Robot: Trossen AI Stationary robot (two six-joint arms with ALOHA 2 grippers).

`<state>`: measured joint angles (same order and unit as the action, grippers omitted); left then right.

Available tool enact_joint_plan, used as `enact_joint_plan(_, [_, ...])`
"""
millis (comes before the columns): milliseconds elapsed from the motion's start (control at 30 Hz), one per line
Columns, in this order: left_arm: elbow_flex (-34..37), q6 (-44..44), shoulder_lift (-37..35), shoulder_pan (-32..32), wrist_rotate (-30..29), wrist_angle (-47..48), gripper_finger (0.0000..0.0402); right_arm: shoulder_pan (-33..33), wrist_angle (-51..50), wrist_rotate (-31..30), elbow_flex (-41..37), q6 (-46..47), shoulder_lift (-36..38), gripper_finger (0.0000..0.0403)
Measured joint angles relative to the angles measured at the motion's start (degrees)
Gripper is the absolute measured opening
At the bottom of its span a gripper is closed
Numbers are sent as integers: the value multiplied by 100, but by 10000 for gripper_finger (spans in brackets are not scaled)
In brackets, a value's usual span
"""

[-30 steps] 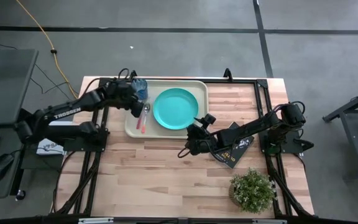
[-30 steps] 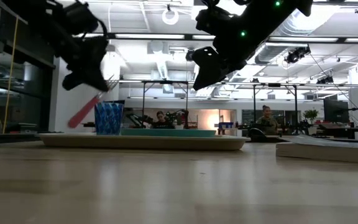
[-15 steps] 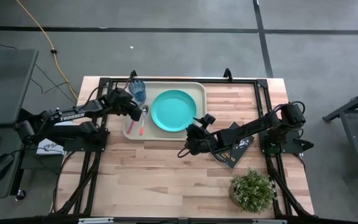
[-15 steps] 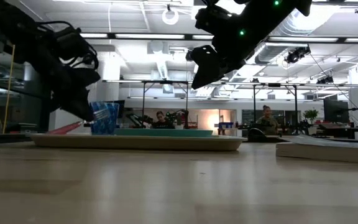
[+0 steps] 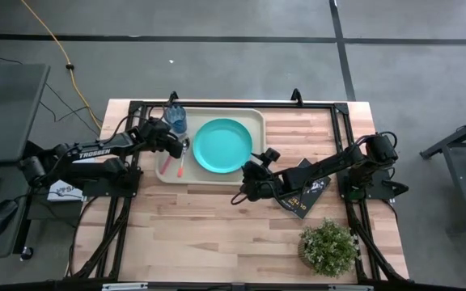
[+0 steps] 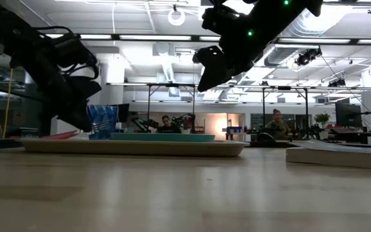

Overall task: Pick and place plate/cup/fork/spoon on tray
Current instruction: Put the pink fork on the white tray beside the orange spoon

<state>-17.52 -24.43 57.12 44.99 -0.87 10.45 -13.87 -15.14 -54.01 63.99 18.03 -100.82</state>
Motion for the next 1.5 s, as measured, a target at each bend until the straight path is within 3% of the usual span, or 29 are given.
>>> enact_joint_plan(267, [0, 77, 0, 0, -328, 186, 13, 0, 17, 60, 0, 10, 0, 275])
enact_joint_plan(700, [-2, 368, 166, -2, -745, 192, 72, 0, 22, 69, 0, 13, 0, 275])
enact_joint_plan(967, [-875, 662, -277, -4, -729, 813, 87, 0, 24, 69, 0, 13, 0, 275])
enact_joint_plan(1067, [-964, 620, -361, -56, -662, 997, 77, 0, 24, 69, 0, 13, 0, 275])
enact_joint_plan(1233, [-585, 645, -247, -370, -625, 1011, 9, -2, 29, 199, 0, 13, 0, 275])
enact_joint_plan(1500, [105, 351, -221, -953, -563, 46, 1, -2, 66, 198, 0, 10, 0, 275])
